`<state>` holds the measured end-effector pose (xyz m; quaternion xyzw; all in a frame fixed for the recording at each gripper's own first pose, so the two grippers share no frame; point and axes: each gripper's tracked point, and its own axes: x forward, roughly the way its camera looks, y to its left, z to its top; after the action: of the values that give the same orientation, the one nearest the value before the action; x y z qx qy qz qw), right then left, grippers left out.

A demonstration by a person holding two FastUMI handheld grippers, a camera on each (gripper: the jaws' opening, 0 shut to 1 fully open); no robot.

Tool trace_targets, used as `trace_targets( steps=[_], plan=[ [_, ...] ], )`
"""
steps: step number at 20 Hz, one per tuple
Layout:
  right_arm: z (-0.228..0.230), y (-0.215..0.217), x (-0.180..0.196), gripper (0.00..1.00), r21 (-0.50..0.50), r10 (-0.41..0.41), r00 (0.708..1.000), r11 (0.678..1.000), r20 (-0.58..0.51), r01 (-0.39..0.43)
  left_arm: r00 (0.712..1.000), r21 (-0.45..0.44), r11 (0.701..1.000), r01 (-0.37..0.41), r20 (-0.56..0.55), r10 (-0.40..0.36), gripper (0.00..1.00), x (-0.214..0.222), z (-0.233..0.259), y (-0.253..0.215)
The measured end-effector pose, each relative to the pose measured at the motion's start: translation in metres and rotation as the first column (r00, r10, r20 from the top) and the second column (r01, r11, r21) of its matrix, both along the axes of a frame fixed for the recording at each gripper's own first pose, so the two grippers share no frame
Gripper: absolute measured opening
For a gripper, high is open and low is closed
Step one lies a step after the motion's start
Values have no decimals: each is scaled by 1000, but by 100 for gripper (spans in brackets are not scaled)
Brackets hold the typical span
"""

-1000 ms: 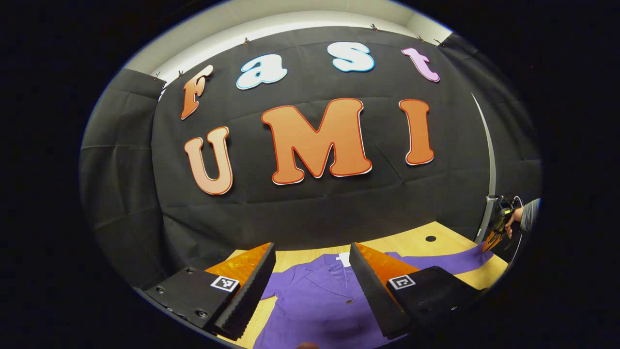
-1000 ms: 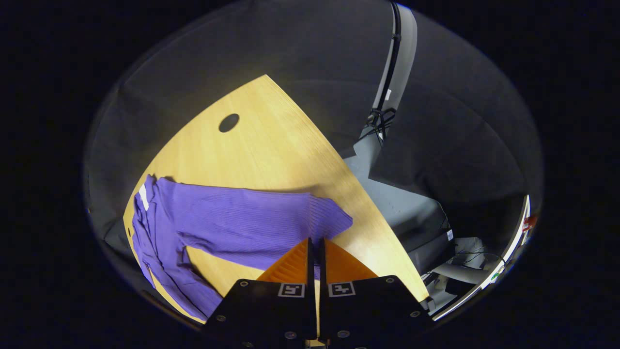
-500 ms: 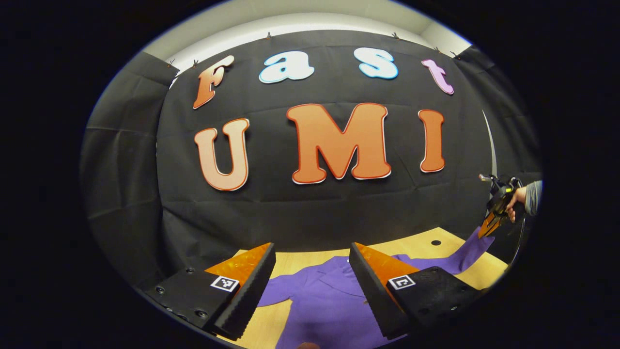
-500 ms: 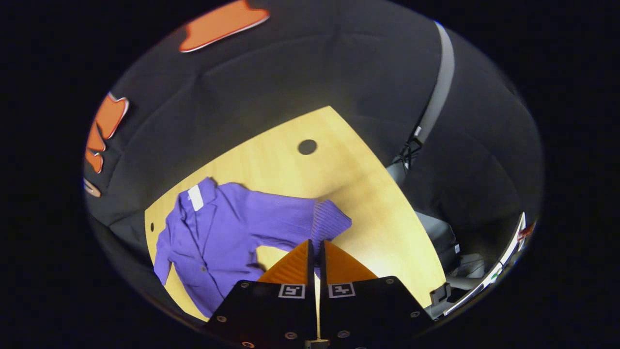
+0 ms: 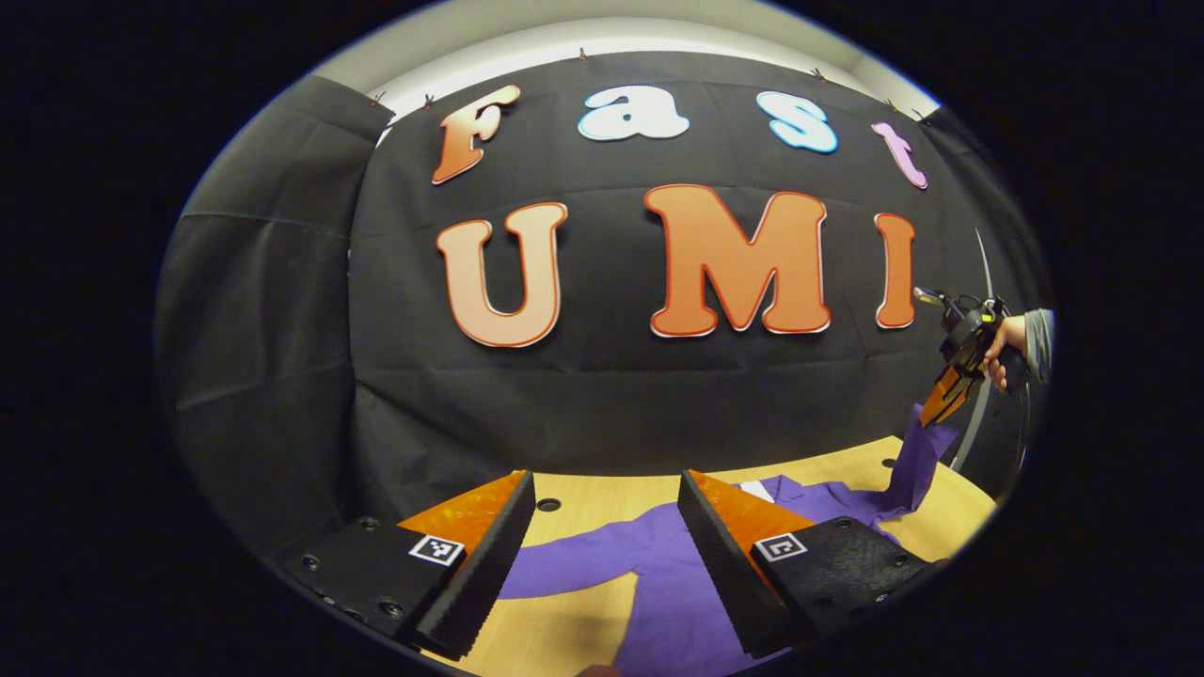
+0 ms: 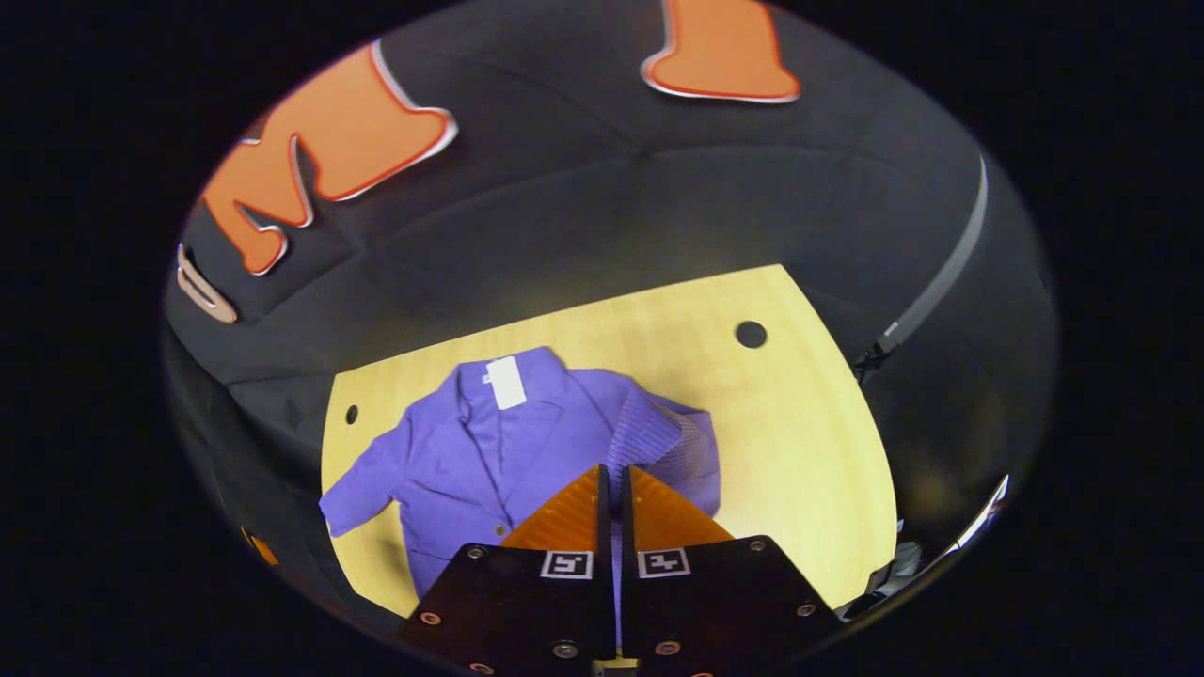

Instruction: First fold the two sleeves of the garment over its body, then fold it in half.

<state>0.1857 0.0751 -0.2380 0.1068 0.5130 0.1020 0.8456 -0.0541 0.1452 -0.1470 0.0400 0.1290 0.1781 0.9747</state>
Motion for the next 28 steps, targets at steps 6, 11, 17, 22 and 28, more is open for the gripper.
trace_targets(
  steps=[6, 11, 17, 22, 28],
  plan=[
    [28, 114, 9, 3, 16, 119, 992, 993, 42, -120, 997, 33, 997, -66, -28, 67, 96, -23, -9, 70],
    [28, 198, 10, 3, 36, 197, 979, 979, 44, -199, 990, 45, 991, -127, -53, 129, 96, -48, -20, 118],
    [19, 266, 6, 11, 134, 208, 978, 969, 20, -209, 979, 45, 983, -178, -97, 182, 96, -65, -33, 155],
    [47, 258, 16, 64, 147, 181, 974, 969, 138, -201, 976, 34, 984, -174, -128, 177, 96, -53, -46, 167],
    [106, 191, 30, 87, 92, 88, 919, 987, 385, -133, 972, -3, 989, -148, -184, 145, 96, -21, -59, 170]
  ],
)
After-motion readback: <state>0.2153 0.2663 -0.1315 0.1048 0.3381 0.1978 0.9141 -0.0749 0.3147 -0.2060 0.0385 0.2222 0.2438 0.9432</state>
